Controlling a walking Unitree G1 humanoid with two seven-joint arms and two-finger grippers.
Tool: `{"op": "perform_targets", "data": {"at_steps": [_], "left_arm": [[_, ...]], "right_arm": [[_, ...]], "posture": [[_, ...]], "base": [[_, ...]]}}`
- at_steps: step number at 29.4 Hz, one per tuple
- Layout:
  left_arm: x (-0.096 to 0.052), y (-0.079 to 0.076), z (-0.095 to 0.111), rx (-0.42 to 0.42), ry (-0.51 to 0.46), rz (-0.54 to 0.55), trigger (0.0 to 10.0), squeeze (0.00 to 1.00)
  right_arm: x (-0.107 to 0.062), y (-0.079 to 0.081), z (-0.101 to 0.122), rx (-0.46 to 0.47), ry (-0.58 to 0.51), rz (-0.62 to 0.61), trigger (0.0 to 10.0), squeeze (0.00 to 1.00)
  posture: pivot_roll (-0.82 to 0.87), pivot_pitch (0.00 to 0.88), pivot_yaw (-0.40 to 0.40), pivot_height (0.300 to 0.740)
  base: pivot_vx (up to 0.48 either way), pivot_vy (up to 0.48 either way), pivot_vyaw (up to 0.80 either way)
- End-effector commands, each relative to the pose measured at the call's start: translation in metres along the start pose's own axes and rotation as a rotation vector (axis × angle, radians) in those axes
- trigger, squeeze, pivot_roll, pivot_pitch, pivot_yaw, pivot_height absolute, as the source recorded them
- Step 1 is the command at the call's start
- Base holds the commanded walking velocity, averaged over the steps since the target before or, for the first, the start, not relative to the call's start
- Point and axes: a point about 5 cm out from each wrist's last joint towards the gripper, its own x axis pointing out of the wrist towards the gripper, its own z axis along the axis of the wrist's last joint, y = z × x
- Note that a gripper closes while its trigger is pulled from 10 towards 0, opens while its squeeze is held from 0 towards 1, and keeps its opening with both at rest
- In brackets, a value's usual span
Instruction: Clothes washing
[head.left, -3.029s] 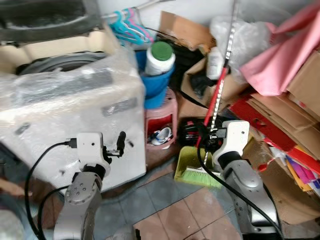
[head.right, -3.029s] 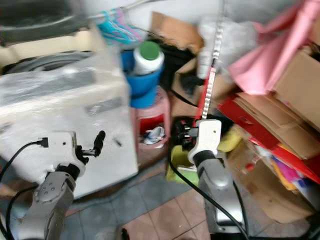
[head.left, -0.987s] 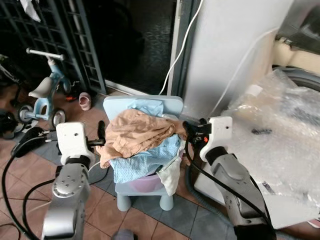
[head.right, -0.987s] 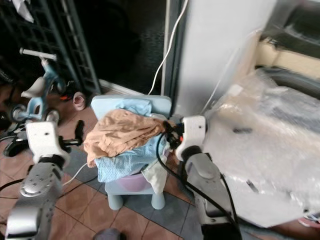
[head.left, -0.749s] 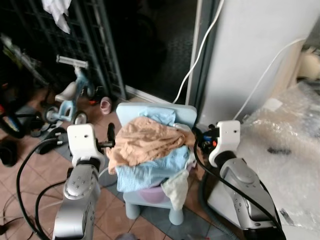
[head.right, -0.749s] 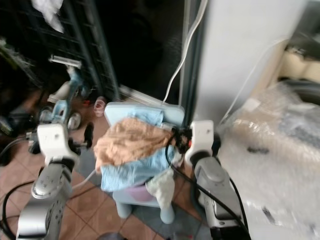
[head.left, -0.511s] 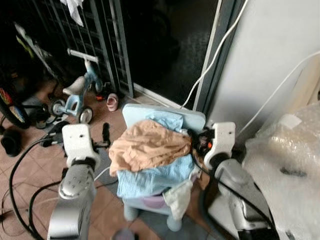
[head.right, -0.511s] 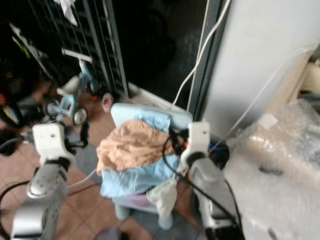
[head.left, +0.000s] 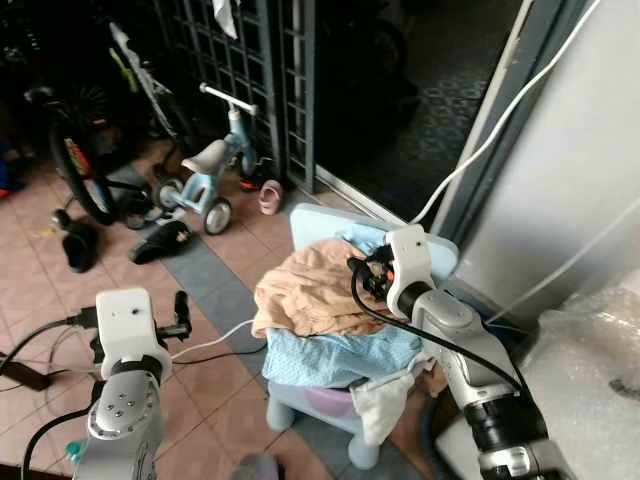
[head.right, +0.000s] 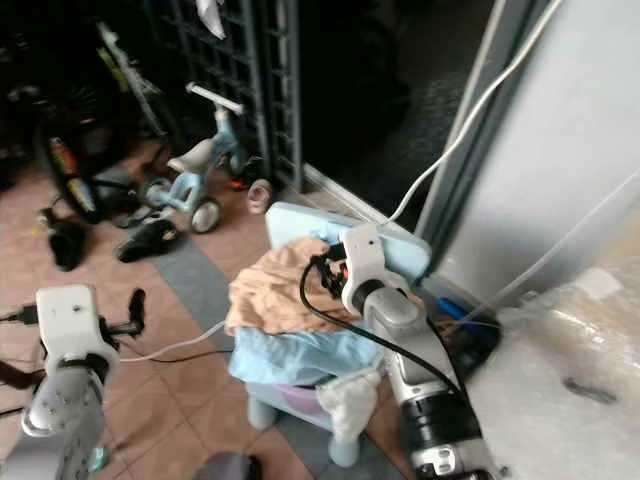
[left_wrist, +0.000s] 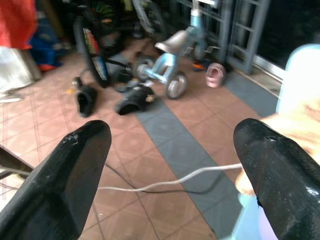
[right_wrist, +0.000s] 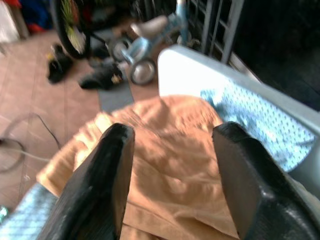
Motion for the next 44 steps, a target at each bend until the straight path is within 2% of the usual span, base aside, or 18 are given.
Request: {"op": "perform_targets", "data": {"at_steps": [1, 3, 8, 9, 10, 11, 16, 19, 20, 22, 23, 24, 28, 30, 31, 38, 44], "left_arm": [[-0.004, 0.001, 0.004, 0.024, -0.002, -0.013, 10.0, 0.0], [-0.008, 0.002, 0.008, 0.027, -0.006, -0.02, 10.0, 0.0], [-0.01, 0.001, 0.012, 0.039, -0.012, -0.024, 10.0, 0.0], [-0.014, -0.001, 0.015, 0.047, -0.016, -0.039, 10.0, 0.0], [-0.014, -0.001, 0.015, 0.047, -0.016, -0.039, 10.0, 0.0], [-0.018, -0.003, 0.017, 0.06, -0.019, -0.059, 10.0, 0.0], [-0.028, -0.002, 0.017, 0.081, -0.009, -0.094, 10.0, 0.0], [-0.033, -0.002, 0.013, 0.09, 0.01, -0.106, 10.0, 0.0], [-0.034, -0.003, 0.013, 0.091, 0.014, -0.112, 10.0, 0.0], [-0.034, -0.004, 0.013, 0.092, 0.015, -0.117, 10.0, 0.0], [-0.034, -0.005, 0.013, 0.091, 0.015, -0.119, 10.0, 0.0], [-0.034, -0.006, 0.013, 0.092, 0.015, -0.122, 10.0, 0.0], [-0.034, -0.009, 0.013, 0.073, 0.03, -0.146, 10.0, 0.0], [-0.034, -0.014, 0.009, 0.059, 0.065, -0.185, 10.0, 0.0], [-0.034, -0.018, 0.005, 0.061, 0.094, -0.209, 10.0, 0.0], [-0.027, -0.026, 0.003, 0.083, 0.112, -0.247, 10.0, 0.0], [-0.026, -0.043, -0.012, 0.069, 0.235, -0.397, 10.0, 0.0]], "right_arm": [[0.008, 0.002, -0.001, -0.039, 0.029, 0.009, 10.0, 0.0], [0.016, 0.001, -0.003, -0.028, 0.073, -0.017, 10.0, 0.0], [0.023, 0.001, -0.008, -0.007, 0.127, -0.02, 10.0, 0.0], [0.028, 0.004, -0.016, -0.015, 0.184, 0.01, 10.0, 0.0], [0.028, 0.004, -0.016, -0.015, 0.184, 0.01, 10.0, 0.0], [0.031, 0.005, -0.022, -0.045, 0.229, 0.029, 10.0, 0.0], [0.036, 0.004, -0.025, -0.062, 0.271, 0.045, 10.0, 0.0], [0.035, 0.005, -0.034, -0.094, 0.328, 0.097, 10.0, 0.0], [0.033, 0.003, -0.039, -0.121, 0.348, 0.107, 8.9, 0.0], [0.032, 0.0, -0.043, -0.149, 0.365, 0.112, 8.9, 0.0], [0.032, -0.001, -0.045, -0.158, 0.373, 0.109, 0.9, 0.0], [0.031, -0.003, -0.047, -0.166, 0.38, 0.105, 0.0, 0.0], [0.031, -0.008, -0.046, -0.264, 0.383, 0.107, 0.0, 0.0], [0.031, -0.008, -0.047, -0.303, 0.38, 0.116, 0.0, 0.0], [0.031, -0.009, -0.048, -0.353, 0.376, 0.12, 0.0, 0.0], [0.029, -0.01, -0.053, -0.392, 0.374, 0.12, 0.0, 0.0], [0.028, -0.013, -0.054, -0.381, 0.37, 0.105, 0.0, 0.0]], "posture": [[0.14, 0.061, -0.024, 0.74], [0.15, 0.072, -0.031, 0.74], [0.16, 0.088, -0.039, 0.74], [0.17, 0.102, -0.041, 0.74], [0.17, 0.102, -0.041, 0.74], [0.18, 0.114, -0.041, 0.74], [0.2, 0.143, -0.042, 0.74], [0.19, 0.155, -0.038, 0.74], [0.19, 0.157, -0.037, 0.74], [0.19, 0.157, -0.037, 0.74], [0.19, 0.159, -0.037, 0.74], [0.19, 0.16, -0.038, 0.74], [0.18, 0.165, -0.043, 0.74], [0.17, 0.163, -0.047, 0.74], [0.17, 0.159, -0.049, 0.74], [0.16, 0.152, -0.055, 0.74], [0.14, 0.118, -0.072, 0.74]], "base": [[0.0, 0.0, 0.0], [0.0, 0.0, 0.0], [0.0, 0.0, 0.0], [0.0, 0.0, 0.0], [0.0, 0.0, 0.0], [0.0, 0.0, 0.0], [0.0, 0.0, 0.0], [0.0, 0.0, 0.0], [0.0, 0.0, 0.0], [0.0, 0.0, 0.0], [0.0, 0.0, 0.0], [0.0, 0.0, 0.0], [0.0, 0.0, 0.0], [0.0, 0.0, 0.0], [0.0, 0.0, 0.0], [0.0, 0.0, 0.0], [0.0, 0.0, 0.0]]}}
